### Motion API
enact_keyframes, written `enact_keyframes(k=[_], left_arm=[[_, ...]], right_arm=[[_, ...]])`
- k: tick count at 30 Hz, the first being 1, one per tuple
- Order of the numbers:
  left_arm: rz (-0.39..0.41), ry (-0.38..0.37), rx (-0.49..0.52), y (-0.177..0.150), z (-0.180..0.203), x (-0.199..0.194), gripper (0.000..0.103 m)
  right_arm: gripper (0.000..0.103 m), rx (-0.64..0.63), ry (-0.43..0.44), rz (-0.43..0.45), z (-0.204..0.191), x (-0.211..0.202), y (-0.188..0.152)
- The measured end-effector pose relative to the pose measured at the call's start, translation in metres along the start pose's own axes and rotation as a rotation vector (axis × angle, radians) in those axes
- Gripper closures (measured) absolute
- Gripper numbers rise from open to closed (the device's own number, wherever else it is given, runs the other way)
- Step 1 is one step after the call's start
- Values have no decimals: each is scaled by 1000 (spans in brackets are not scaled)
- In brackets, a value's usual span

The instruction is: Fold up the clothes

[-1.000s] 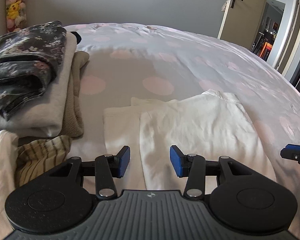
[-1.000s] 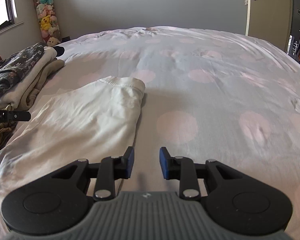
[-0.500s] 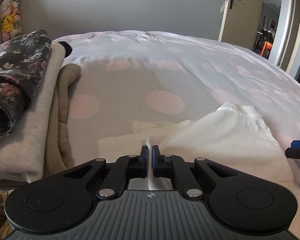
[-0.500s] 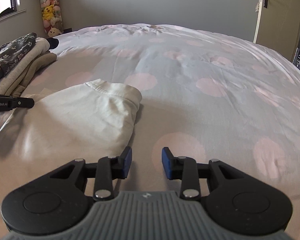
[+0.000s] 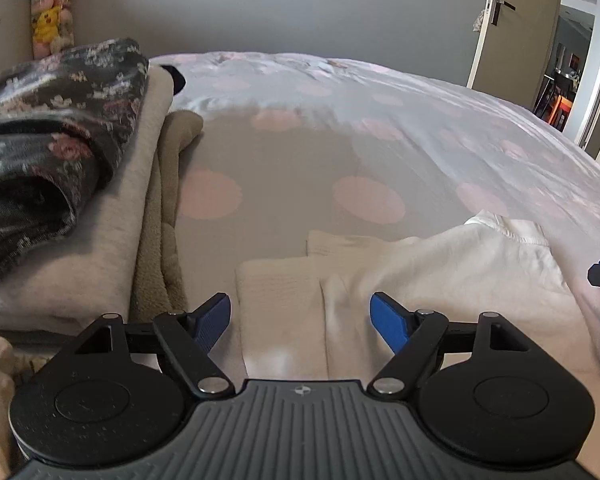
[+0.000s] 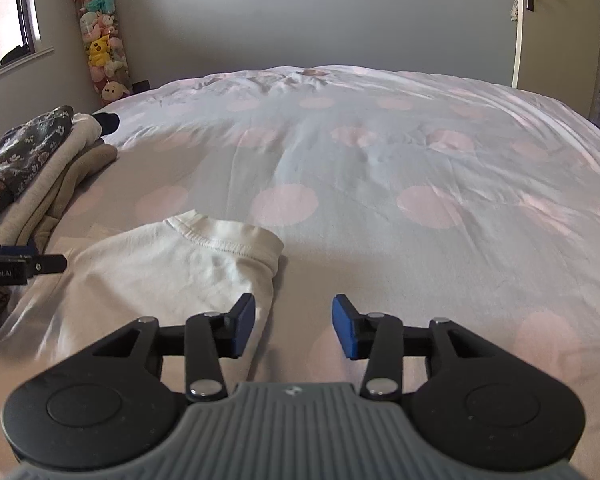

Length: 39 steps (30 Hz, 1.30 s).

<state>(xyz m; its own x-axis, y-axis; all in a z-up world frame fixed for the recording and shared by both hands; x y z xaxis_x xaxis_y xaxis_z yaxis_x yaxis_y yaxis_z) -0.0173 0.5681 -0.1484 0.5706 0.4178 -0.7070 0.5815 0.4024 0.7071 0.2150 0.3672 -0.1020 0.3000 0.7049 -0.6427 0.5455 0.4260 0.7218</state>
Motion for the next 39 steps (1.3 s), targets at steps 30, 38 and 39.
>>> enact_keyframes(k=[30, 38, 39], left_arm=[[79, 32, 2, -8, 5, 3, 59], [136, 77, 146, -6, 28, -7, 98], [140, 77, 153, -5, 29, -8, 101]], right_arm=[[52, 27, 75, -109, -19, 67, 9], [52, 31, 59, -84, -18, 65, 8], [52, 36, 60, -80, -17, 64, 9]])
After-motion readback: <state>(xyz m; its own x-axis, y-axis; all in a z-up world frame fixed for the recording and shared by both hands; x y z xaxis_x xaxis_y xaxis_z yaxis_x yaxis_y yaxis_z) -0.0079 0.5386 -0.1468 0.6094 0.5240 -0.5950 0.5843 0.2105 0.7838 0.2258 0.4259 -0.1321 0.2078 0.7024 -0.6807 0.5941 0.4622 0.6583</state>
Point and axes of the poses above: each gripper's, at about its wrist camera, not at the fingertips, and x roughly the way its jaws point, z to its right, y to its top, the point moved 2 cm from there along x, roughly the way its jaws point, and after that the axes turned 11 degrees about x, right-handed, at the moved point
